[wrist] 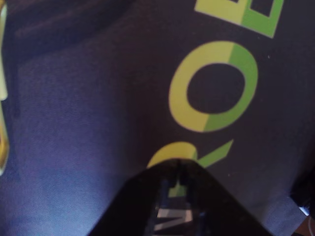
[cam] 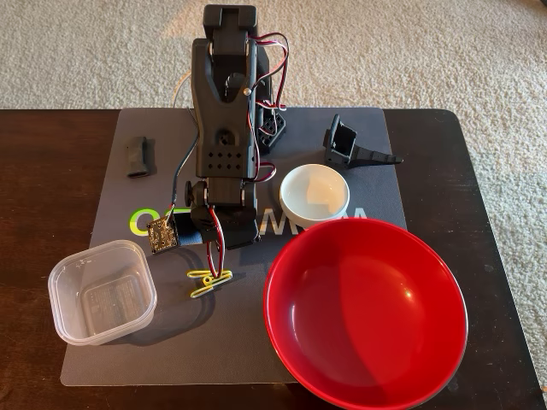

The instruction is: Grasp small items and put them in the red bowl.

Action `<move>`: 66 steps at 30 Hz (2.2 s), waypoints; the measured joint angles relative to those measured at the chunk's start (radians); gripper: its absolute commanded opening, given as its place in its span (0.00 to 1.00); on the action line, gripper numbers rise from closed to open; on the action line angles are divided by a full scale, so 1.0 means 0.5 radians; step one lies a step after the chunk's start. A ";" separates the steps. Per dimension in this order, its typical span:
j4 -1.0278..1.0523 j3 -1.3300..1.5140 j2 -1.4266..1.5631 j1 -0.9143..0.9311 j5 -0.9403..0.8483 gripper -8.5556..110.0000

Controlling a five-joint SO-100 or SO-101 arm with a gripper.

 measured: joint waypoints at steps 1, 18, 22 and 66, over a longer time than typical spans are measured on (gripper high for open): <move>0.000 0.000 0.000 0.000 0.000 0.07; 0.000 0.000 0.000 0.000 0.000 0.07; 0.000 0.000 0.000 0.000 0.000 0.07; 0.960 -1.089 -0.825 0.006 0.663 0.07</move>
